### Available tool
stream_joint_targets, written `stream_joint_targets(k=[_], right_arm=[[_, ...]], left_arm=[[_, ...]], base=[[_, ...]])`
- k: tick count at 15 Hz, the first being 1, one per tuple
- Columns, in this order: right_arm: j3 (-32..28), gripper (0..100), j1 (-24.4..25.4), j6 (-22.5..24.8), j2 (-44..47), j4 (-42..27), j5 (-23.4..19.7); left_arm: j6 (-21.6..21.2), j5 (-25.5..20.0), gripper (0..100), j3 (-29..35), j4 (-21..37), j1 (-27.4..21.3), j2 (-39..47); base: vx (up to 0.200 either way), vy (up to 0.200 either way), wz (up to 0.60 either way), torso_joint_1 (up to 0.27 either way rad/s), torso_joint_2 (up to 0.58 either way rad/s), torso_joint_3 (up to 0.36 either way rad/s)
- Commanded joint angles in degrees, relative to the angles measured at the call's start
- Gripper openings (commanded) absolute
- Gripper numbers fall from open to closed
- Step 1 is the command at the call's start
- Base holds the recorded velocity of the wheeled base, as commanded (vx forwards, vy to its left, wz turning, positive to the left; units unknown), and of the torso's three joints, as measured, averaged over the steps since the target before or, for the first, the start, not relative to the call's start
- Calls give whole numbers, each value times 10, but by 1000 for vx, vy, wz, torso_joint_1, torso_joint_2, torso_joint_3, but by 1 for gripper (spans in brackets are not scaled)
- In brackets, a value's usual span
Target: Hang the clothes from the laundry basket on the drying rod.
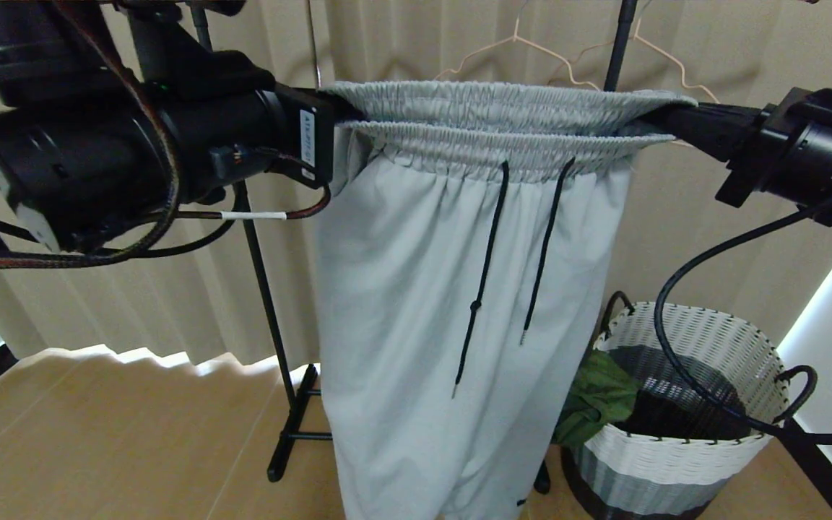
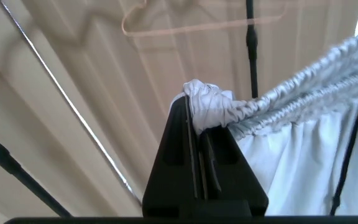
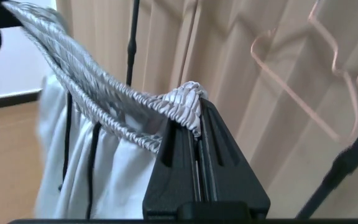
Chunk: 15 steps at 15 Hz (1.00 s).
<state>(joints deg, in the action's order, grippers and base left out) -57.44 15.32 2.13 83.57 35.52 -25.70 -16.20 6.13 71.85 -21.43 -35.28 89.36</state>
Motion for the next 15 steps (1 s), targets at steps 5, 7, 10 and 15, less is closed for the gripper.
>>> stream_joint_targets(k=[5, 7, 10, 15], right_arm=[[31, 0, 1, 2, -10, 1, 0], [45, 0, 1, 8, -10, 2, 0], [43, 0, 0, 18, -10, 1, 0], [50, 100, 1, 18, -17, -4, 0]], left_arm=[[-1, 3, 0, -33, -4, -1, 14], [-1, 3, 0, -43, -4, -1, 12], [-1, 2, 0, -39, -4, -1, 11], [-1, 3, 0, -41, -5, -1, 11]], base=[[0, 0, 0, 0, 0, 0], [0, 0, 0, 0, 0, 0], [0, 0, 0, 0, 0, 0], [0, 0, 0, 0, 0, 0]])
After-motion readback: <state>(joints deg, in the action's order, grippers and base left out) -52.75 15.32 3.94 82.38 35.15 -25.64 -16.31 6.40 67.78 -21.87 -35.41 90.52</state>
